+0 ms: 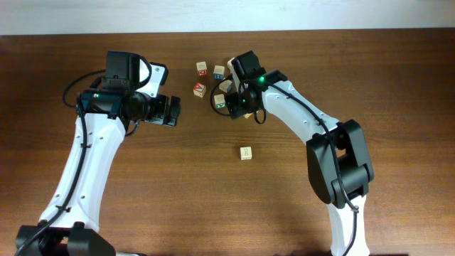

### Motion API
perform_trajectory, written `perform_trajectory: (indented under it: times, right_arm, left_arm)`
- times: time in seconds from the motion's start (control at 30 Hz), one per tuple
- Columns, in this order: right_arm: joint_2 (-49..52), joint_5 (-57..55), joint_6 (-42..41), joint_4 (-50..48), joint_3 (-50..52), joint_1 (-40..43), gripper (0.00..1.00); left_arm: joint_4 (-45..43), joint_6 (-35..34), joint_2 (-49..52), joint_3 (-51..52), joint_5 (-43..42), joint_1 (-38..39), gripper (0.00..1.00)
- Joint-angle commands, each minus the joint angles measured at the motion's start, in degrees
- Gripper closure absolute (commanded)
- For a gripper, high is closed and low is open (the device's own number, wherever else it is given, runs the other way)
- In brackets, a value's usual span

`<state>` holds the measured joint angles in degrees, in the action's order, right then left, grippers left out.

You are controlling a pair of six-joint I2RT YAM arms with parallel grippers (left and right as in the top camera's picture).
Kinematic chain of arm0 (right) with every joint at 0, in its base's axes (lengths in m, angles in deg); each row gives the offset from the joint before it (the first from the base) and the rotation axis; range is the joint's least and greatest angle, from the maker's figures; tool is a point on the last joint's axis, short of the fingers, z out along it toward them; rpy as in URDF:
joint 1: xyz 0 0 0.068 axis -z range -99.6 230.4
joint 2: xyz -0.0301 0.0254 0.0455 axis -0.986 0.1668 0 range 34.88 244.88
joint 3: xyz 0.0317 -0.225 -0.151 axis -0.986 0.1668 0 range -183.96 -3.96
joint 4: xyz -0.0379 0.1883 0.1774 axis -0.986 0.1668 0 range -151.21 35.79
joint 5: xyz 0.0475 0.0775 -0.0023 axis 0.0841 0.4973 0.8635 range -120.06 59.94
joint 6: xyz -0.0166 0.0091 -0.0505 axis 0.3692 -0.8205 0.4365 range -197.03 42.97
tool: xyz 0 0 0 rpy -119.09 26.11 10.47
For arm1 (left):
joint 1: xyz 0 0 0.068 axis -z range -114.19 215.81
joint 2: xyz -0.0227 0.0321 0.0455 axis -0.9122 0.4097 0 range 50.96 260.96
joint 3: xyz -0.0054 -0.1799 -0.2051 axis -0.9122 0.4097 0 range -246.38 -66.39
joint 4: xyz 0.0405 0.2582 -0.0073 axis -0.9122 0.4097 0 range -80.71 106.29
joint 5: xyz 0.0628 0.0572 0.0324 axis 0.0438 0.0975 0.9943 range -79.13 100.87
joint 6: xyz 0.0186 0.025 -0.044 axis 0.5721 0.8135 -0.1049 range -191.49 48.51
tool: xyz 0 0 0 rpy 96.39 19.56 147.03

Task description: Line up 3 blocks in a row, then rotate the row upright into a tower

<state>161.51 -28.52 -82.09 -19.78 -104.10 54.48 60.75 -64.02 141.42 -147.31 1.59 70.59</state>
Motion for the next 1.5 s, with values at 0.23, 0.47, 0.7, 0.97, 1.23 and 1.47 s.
perform_trajectory:
  times: [0.23,0.47,0.7,0.97,1.23,1.47]
  right_arm:
    - [3.5,-2.6,1.7,-4.0,-0.5,0.7,0.27]
    - [3.7,-5.2,1.6,0.2,-0.5,3.1,0.34]
    - [3.7,-5.0,-1.7,10.5,-0.6,3.6,0.41]
    - [3.7,-5.3,-9.0,24.6,-5.1,5.0,0.36]
    - [3.7,6.8,-8.9,30.8,-5.2,11.3,0.41]
    - [3.8,6.2,-7.3,31.1,-0.7,9.0,0.6]
  left_arm:
    - [0.1,-0.7,0.2,-1.3,-0.8,0.2,0.01]
    - [0.1,-0.7,0.2,-1.3,-0.9,0.2,0.01]
    - [0.1,-0.7,0.2,-1.3,-0.9,0.2,0.01]
    - [0.1,-0.7,0.2,-1.3,-0.8,0.2,0.01]
    - [0.1,-0.7,0.2,-1.3,-0.9,0.2,0.01]
    - [0.1,-0.7,0.2,-1.3,-0.8,0.2,0.01]
